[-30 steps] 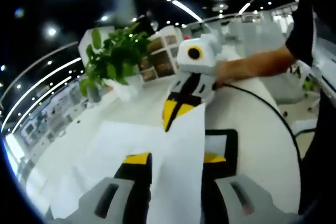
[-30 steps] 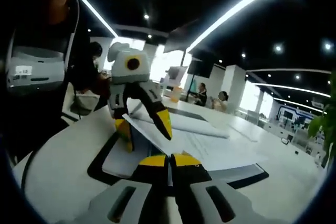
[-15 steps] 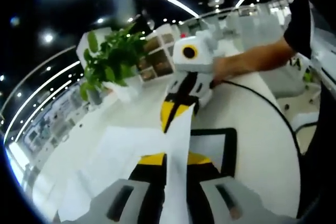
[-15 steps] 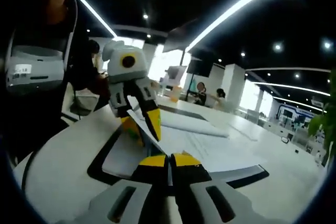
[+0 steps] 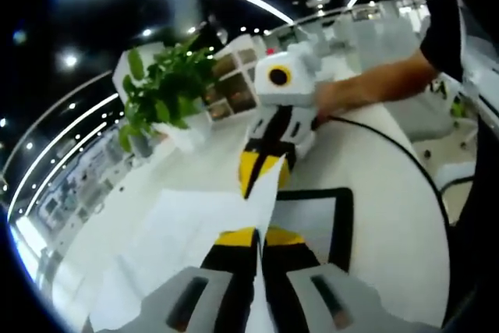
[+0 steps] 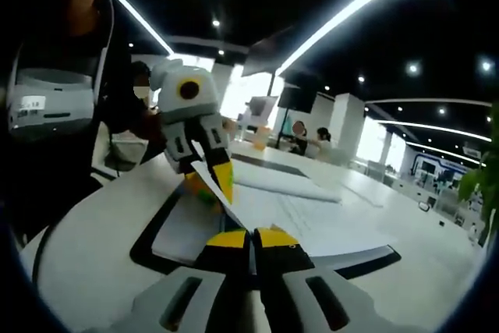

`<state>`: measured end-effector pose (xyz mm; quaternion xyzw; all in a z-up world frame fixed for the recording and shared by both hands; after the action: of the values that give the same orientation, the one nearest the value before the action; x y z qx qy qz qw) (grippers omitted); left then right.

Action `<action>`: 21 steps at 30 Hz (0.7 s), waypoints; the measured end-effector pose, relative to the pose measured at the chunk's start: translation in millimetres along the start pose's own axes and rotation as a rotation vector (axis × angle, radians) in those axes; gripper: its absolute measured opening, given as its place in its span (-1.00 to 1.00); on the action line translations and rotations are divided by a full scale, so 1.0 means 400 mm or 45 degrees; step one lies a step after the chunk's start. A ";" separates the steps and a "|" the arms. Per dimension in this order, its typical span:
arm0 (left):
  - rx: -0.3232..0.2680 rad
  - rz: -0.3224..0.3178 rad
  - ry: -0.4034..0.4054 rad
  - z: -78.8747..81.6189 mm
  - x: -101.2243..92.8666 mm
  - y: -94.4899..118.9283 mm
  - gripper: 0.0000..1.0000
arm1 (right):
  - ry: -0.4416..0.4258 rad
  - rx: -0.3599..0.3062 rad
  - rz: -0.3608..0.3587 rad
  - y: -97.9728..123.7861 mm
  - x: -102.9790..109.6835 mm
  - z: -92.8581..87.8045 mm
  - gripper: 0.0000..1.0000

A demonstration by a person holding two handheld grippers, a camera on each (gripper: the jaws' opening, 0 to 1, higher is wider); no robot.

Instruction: Flip through the bound document one page at a time

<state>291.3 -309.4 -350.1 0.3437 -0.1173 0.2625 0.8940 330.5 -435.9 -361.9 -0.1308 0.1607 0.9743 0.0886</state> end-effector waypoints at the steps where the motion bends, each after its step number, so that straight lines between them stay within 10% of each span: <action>1: 0.000 0.001 -0.002 0.000 0.000 0.000 -0.94 | 0.000 0.001 0.000 0.000 0.000 0.000 -0.88; 21: 0.015 0.010 0.022 -0.002 0.006 0.007 -0.94 | -0.026 -0.001 0.005 -0.005 -0.002 0.001 -0.86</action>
<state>291.8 -306.1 -348.2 0.3463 -0.1094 0.2695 0.8919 331.4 -433.9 -361.8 -0.1207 0.1596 0.9758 0.0884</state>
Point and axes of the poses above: the point that each gripper's makers call its tool centre point, and the gripper's own axes: y roughly backward along the fingers, x roughly to its left, z roughly out of its top, the point moved 6 cm from there along y, roughly backward along the fingers, and after that the axes turned 9 degrees about x, right-handed, at the moved point
